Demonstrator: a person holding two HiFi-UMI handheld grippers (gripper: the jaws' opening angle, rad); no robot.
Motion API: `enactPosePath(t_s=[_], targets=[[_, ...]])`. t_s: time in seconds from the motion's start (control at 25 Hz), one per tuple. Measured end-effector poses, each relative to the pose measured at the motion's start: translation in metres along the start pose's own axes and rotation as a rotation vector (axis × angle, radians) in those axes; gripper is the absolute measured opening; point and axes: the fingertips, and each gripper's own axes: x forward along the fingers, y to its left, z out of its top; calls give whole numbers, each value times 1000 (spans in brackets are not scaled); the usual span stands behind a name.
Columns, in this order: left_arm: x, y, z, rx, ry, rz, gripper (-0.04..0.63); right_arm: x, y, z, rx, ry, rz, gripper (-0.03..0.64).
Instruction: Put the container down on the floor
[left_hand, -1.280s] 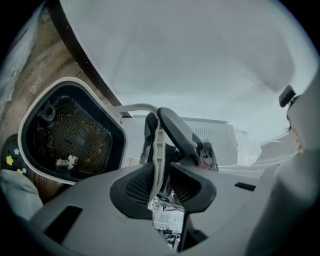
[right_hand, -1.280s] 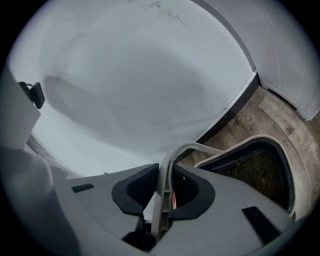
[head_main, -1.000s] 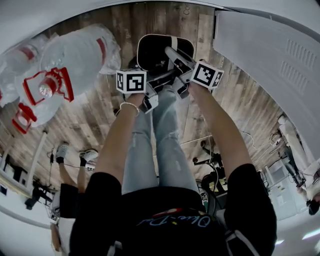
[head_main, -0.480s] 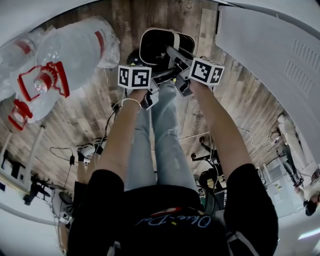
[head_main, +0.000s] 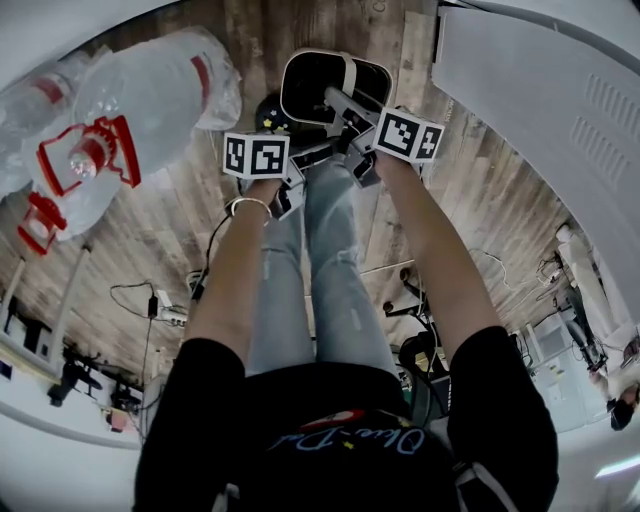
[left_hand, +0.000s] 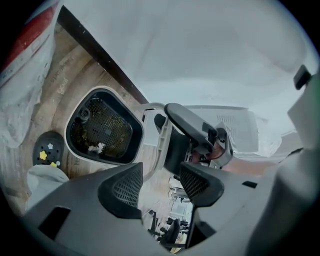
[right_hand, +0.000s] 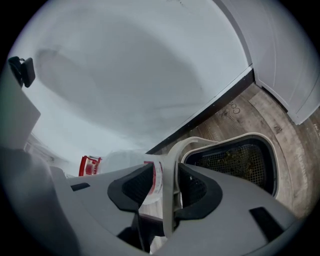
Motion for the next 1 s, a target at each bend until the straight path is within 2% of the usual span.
enactPosePath(t_s=[0.16,0.32,0.44,0.52,0.64,0.8,1.0], targets=[[-9,3,6,24,-7,26,209,6,8,-4,-28,37,-11,174],[-14,1,10,35,-20,31,209,3,6,-4,-89,52,-71,195],[-16,-2,9,47,-13,42,209,-1,11,-8,-61,49,-43,249],[-16,-3,6,50,-4,48,209,-3,13,-13,-55,69,-27,253],[-16,-2,6,60,6,59,210,-3,10,-15,-114,91,-55,253],[-14,-1,6,60,14,60,210,4,12,-14,-130,95,-60,253],[-13,2,6,54,5,74,218,15,23,-34,-150,182,-27,253]])
